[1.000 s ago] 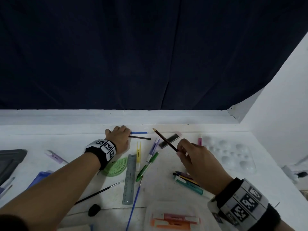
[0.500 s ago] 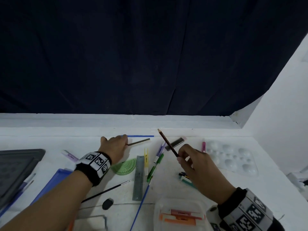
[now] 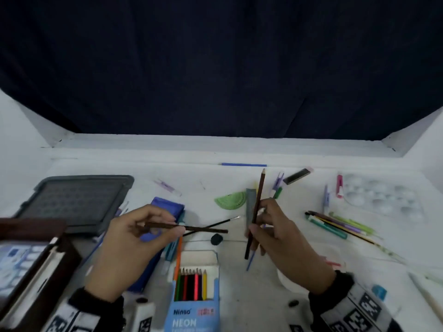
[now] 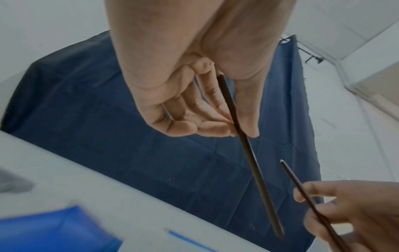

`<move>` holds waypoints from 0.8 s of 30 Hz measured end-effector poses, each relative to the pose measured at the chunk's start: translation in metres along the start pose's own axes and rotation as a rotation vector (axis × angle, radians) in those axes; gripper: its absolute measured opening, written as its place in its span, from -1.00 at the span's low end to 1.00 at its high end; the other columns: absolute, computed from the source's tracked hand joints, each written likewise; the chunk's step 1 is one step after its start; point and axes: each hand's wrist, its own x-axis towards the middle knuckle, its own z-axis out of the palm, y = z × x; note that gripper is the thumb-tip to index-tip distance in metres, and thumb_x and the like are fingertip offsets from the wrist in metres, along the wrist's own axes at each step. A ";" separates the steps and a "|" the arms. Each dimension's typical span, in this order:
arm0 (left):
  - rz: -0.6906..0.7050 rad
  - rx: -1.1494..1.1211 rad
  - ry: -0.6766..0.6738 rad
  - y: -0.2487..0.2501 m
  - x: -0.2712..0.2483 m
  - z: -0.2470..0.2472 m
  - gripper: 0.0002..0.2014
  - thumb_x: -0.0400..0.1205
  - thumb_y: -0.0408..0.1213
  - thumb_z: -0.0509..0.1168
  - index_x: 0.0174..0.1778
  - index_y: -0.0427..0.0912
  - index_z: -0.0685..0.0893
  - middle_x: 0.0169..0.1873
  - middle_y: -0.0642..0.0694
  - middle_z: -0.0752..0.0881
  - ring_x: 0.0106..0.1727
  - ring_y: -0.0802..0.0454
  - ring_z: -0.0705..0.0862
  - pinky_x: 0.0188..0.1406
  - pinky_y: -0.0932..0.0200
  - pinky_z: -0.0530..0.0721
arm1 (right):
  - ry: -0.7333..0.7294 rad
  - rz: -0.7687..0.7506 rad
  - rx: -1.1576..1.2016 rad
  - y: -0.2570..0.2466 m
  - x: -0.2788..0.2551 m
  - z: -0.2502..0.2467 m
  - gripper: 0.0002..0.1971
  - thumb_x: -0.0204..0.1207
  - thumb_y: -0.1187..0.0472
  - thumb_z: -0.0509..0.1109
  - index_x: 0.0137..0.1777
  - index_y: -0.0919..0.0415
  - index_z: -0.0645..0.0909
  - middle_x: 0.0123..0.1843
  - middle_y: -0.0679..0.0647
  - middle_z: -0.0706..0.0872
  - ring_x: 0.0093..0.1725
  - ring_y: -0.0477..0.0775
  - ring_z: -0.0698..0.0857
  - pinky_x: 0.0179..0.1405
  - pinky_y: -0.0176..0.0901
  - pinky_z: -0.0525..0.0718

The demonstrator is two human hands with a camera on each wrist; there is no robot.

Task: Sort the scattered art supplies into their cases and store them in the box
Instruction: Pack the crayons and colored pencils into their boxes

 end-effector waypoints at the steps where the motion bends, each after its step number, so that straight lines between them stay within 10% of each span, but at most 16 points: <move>1: -0.043 -0.049 -0.009 -0.008 -0.008 -0.002 -0.82 0.31 -0.35 0.62 -0.27 -0.06 0.78 -0.37 -0.08 0.80 -0.33 0.02 0.73 -0.20 0.30 0.67 | -0.028 0.017 0.010 0.001 -0.001 0.009 -0.85 0.72 0.31 0.23 0.14 0.04 0.40 -0.16 0.07 0.76 -0.32 0.01 0.76 -0.35 -0.22 0.62; 5: -0.164 -0.175 -0.088 -0.034 -0.033 -0.004 -0.89 0.45 -0.37 0.55 -0.20 -0.26 0.75 -0.47 -0.09 0.53 -0.37 0.00 0.47 -0.20 0.19 0.54 | -0.093 0.112 0.044 0.007 -0.006 0.042 -0.97 0.76 0.22 0.21 0.12 0.15 0.43 -0.15 0.14 0.77 -0.30 0.08 0.79 -0.35 -0.23 0.62; 13: -0.197 -0.008 -0.226 -0.059 -0.008 0.018 -0.94 0.58 -0.21 0.51 -0.09 0.04 0.78 -0.25 -0.19 0.80 -0.11 -0.28 0.78 0.03 -0.19 0.77 | -0.049 0.197 0.017 0.023 0.010 0.078 -0.91 0.75 0.20 0.22 0.04 0.21 0.47 -0.15 0.27 0.75 -0.30 0.20 0.78 -0.47 -0.32 0.57; 24: -0.163 0.332 -0.553 -0.073 0.016 0.047 -0.81 0.57 -0.13 0.51 -0.05 -0.17 0.74 -0.21 0.01 0.79 -0.20 0.19 0.74 -0.15 0.28 0.71 | -0.051 0.185 -0.088 0.032 0.020 0.085 -0.94 0.74 0.23 0.23 0.06 0.22 0.47 -0.18 0.25 0.76 -0.41 0.11 0.79 -0.43 -0.03 0.74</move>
